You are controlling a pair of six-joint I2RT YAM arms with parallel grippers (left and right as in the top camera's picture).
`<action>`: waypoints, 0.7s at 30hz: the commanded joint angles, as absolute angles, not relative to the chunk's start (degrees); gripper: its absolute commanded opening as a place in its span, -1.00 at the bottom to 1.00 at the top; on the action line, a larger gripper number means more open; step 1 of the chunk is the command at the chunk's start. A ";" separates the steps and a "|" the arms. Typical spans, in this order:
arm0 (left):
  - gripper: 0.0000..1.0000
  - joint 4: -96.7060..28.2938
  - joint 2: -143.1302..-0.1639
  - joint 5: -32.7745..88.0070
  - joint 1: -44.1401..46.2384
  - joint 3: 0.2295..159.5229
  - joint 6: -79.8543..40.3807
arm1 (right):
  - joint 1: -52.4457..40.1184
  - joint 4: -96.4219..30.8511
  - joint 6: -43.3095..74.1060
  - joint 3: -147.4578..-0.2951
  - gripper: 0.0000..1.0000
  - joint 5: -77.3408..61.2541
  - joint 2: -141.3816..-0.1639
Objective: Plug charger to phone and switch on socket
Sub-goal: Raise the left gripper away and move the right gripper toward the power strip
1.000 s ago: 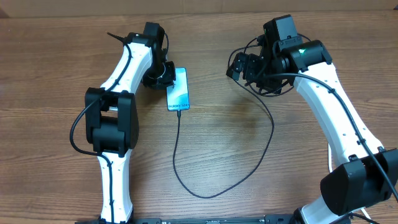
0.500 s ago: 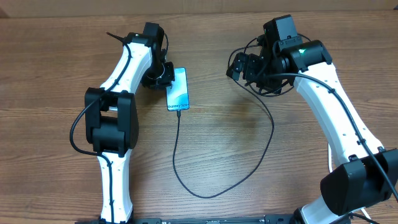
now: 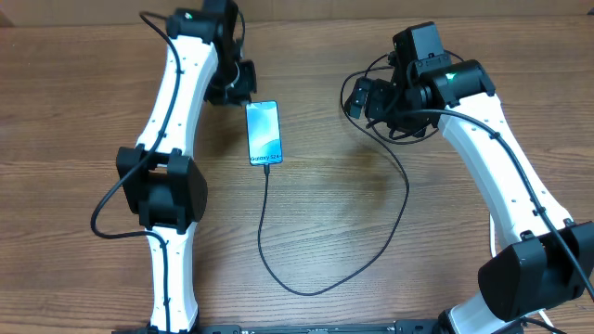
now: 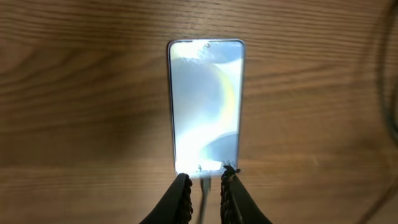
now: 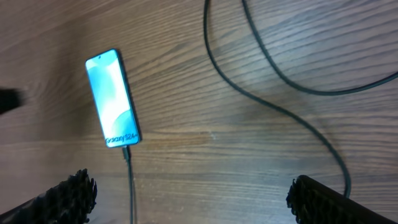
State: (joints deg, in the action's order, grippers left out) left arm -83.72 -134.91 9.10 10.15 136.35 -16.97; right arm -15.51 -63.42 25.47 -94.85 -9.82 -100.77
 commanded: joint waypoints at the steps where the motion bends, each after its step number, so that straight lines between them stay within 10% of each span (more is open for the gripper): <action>1: -0.70 -90.39 -134.45 8.60 10.44 149.77 -16.08 | -15.59 -62.43 25.30 -94.45 1.00 -3.40 -99.02; 5: -0.37 -95.90 -134.45 8.58 10.41 159.94 -16.08 | -15.22 -61.32 25.32 -94.45 1.00 4.67 -99.02; 8: 0.95 -96.82 -133.78 10.85 10.44 164.29 -13.54 | -14.44 -60.99 25.32 -94.45 1.00 7.09 -99.00; 21: 0.99 -96.82 -118.87 14.06 10.57 162.76 -12.80 | -8.14 -65.87 25.54 -94.56 1.00 7.03 -98.45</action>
